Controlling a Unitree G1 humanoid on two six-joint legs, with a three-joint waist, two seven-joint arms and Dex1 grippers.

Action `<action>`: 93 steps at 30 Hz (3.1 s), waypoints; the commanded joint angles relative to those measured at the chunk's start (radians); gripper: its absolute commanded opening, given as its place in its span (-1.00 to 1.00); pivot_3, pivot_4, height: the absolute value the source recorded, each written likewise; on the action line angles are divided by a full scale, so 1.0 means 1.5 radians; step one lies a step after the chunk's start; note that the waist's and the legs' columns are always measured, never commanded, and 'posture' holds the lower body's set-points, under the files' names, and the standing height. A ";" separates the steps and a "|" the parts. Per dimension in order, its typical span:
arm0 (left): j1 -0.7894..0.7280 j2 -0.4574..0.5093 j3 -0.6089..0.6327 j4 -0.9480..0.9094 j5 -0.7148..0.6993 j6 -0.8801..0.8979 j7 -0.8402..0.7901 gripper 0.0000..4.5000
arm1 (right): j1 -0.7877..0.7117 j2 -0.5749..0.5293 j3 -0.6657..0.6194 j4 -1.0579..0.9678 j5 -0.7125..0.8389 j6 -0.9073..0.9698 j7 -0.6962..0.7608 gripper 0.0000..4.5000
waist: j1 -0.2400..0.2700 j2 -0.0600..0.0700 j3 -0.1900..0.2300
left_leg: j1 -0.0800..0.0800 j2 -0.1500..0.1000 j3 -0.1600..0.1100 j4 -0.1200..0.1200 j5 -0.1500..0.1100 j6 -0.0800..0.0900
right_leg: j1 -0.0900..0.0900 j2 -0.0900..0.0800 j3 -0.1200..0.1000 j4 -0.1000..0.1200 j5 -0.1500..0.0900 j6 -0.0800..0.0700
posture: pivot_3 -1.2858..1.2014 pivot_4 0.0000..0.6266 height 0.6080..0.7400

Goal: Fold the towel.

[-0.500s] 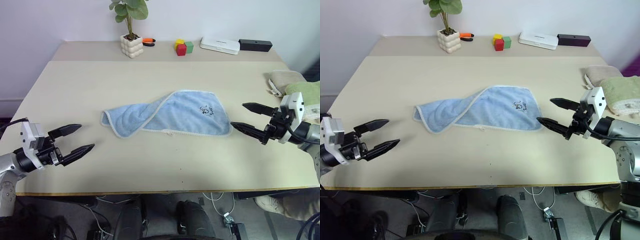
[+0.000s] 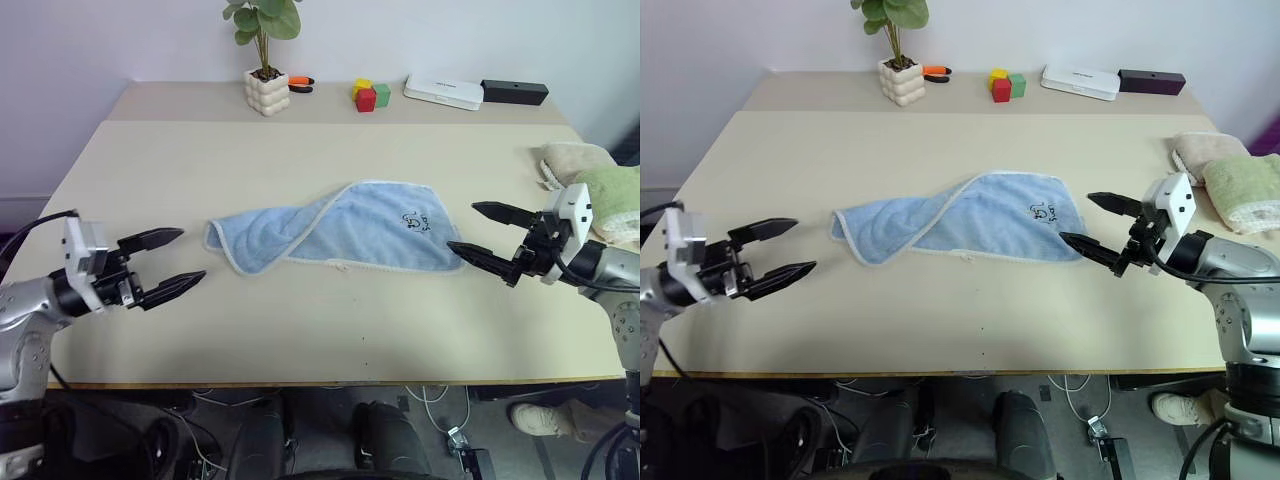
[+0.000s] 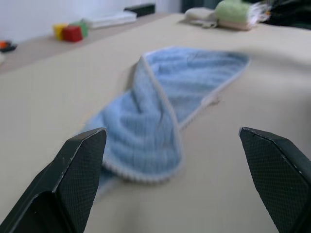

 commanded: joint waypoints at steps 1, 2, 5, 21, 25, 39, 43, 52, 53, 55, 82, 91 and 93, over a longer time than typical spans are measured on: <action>-0.026 0.009 -0.014 0.004 -0.007 0.009 -0.016 0.98 | 0.010 0.008 -0.010 -0.041 -0.003 -0.015 -0.021 1.00 | -0.002 0.000 0.000 | 0.000 0.000 0.000 0.000 0.000 0.000 | 0.000 0.000 0.000 0.000 0.000 0.000 | 0.03 -0.52 0.92; -0.045 0.007 -0.032 0.017 0.001 0.008 -0.023 0.98 | 0.009 0.024 0.001 -0.050 -0.009 -0.020 -0.038 1.00 | -0.002 0.000 0.000 | 0.000 0.000 0.000 0.000 0.000 0.000 | 0.000 0.000 0.000 0.000 0.000 0.000 | 0.03 -0.52 0.92; -0.074 0.005 -0.059 0.041 0.015 0.001 -0.037 0.98 | 0.007 0.049 0.017 -0.064 -0.019 -0.026 -0.064 1.00 | -0.002 0.000 0.000 | 0.000 0.000 0.000 0.000 0.000 0.000 | 0.000 0.001 0.000 0.000 0.001 0.001 | 0.03 -0.52 0.92; -0.236 -0.093 -0.284 0.283 0.306 -0.301 -0.011 0.98 | 0.015 0.171 0.111 -0.202 -0.056 -0.035 -0.211 1.00 | -0.002 0.000 0.000 | -0.001 0.001 0.000 0.000 0.000 0.000 | -0.001 0.002 0.000 0.001 0.001 0.002 | 0.03 -0.52 0.92; -0.239 -0.080 -0.300 0.317 0.332 -0.327 -0.021 0.98 | 0.017 0.178 0.117 -0.207 -0.063 -0.036 -0.229 1.00 | 0.000 0.000 0.000 | 0.000 0.000 0.000 0.001 0.000 0.000 | 0.000 0.002 0.000 0.001 0.001 0.002 | 0.03 -0.52 0.92; -0.205 -0.049 -0.262 0.240 0.244 -0.175 -0.064 -0.95 | -0.045 0.186 0.117 -0.094 -0.140 -0.065 -0.285 1.00 | -0.002 0.000 0.000 | 0.000 0.001 0.000 0.001 0.000 0.000 | 0.000 0.002 0.001 0.001 0.001 0.002 | 0.03 -0.52 0.92; -0.181 -0.028 -0.202 0.173 0.150 -0.093 -0.086 -0.95 | -0.132 0.201 0.124 0.042 -0.216 -0.079 -0.366 1.00 | -0.008 0.000 0.000 | 0.000 0.001 0.000 0.001 0.000 0.000 | -0.001 0.002 0.000 0.002 0.001 0.002 | 0.03 -0.52 0.92; -0.071 0.009 -0.089 0.025 0.013 0.038 -0.081 -0.95 | -0.431 0.228 0.132 0.545 -0.289 -0.076 -0.434 1.00 | -0.022 0.002 0.001 | 0.000 0.001 0.001 -0.001 0.001 0.000 | -0.001 0.002 0.001 0.002 0.001 0.002 | 0.03 -0.52 0.92; -0.057 0.007 -0.085 0.011 0.014 0.034 -0.077 -0.95 | -0.466 0.232 0.128 0.608 -0.290 -0.090 -0.431 1.00 | -0.023 0.002 0.001 | 0.000 0.001 0.001 -0.001 0.001 0.000 | -0.002 0.002 0.001 0.002 0.001 0.002 | 0.03 -0.52 0.92; -0.033 0.005 -0.079 -0.014 0.004 0.046 -0.066 -0.95 | -0.521 0.238 0.119 0.712 -0.287 -0.127 -0.422 1.00 | -0.022 0.003 0.001 | -0.001 0.001 0.001 -0.001 0.001 -0.001 | -0.002 0.002 0.002 0.002 0.001 0.002 | 0.03 -0.52 0.92; 0.114 0.014 -0.040 -0.110 -0.013 0.051 -0.036 -1.00 | -0.623 0.276 0.066 0.949 -0.302 -0.188 -0.382 -0.98 | -0.037 0.004 0.002 | -0.001 0.001 0.003 -0.004 0.002 -0.002 | -0.004 0.002 0.003 0.002 0.001 0.002 | 0.03 -0.52 0.92; 0.071 -0.004 -0.041 -0.068 0.021 0.032 0.024 -1.00 | -0.588 0.238 0.093 0.880 -0.318 -0.228 -0.297 -0.98 | -0.035 0.004 0.002 | 0.000 0.000 0.003 -0.006 0.002 -0.003 | -0.005 0.002 0.003 0.002 0.001 0.002 | 0.03 -0.52 0.92; 0.047 -0.018 -0.036 -0.045 0.031 0.035 0.071 -1.00 | -0.560 0.224 0.103 0.819 -0.312 -0.219 -0.246 -0.98 | -0.033 0.004 0.002 | 0.000 0.000 0.003 -0.005 0.002 -0.003 | -0.005 0.002 0.003 0.002 0.001 0.002 | 0.03 -0.52 0.92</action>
